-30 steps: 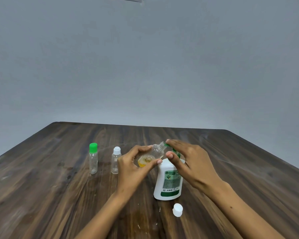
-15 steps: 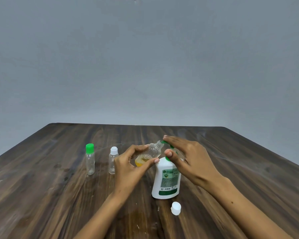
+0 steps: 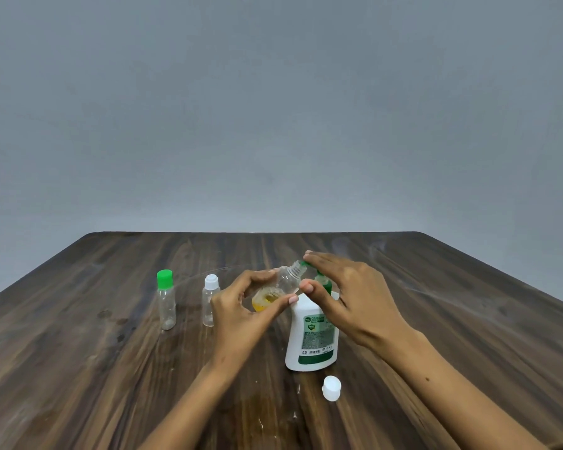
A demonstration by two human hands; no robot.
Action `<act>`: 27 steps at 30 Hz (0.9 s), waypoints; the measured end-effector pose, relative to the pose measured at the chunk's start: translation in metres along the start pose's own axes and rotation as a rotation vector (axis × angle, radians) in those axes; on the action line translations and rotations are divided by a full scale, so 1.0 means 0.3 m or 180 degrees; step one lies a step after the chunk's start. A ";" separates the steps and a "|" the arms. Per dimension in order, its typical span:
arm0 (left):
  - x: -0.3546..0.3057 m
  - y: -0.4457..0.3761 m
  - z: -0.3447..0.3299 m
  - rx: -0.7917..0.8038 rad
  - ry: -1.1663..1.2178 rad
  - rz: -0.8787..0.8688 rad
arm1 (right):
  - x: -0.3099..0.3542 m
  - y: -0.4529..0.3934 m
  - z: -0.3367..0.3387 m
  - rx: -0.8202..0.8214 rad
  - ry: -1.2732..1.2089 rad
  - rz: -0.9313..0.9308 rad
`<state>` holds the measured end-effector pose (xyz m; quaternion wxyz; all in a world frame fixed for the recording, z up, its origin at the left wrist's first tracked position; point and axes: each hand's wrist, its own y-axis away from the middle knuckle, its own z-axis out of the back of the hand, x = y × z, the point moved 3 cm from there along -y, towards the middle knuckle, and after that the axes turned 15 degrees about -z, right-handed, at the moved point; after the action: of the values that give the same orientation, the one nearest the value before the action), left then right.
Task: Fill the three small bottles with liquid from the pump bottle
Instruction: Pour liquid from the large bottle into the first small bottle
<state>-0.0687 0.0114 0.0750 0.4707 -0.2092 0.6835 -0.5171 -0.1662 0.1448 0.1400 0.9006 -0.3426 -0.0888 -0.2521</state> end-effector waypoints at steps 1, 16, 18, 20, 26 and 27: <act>-0.001 -0.001 0.000 -0.0001 0.0025 0.0009 | 0.002 0.003 -0.010 -0.0013 0.0020 -0.0011; 0.002 0.005 -0.002 0.0034 0.0039 0.0046 | 0.005 0.004 -0.007 -0.0127 -0.0083 0.0036; 0.007 0.007 -0.002 0.0045 -0.0011 0.0048 | -0.002 -0.001 0.010 -0.0128 -0.0149 0.0052; 0.011 0.008 -0.003 0.0032 -0.0038 0.0042 | -0.004 -0.004 0.024 -0.0172 -0.0215 0.0095; 0.004 0.006 -0.003 0.0017 0.0057 0.0040 | 0.007 0.000 -0.008 -0.0161 -0.0091 0.0081; 0.004 0.007 -0.003 0.0014 0.0047 0.0034 | 0.003 0.000 -0.006 -0.0164 -0.0107 0.0086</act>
<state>-0.0697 0.0117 0.0727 0.4689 -0.2008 0.6869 -0.5176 -0.1653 0.1433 0.1388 0.8932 -0.3710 -0.0928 -0.2363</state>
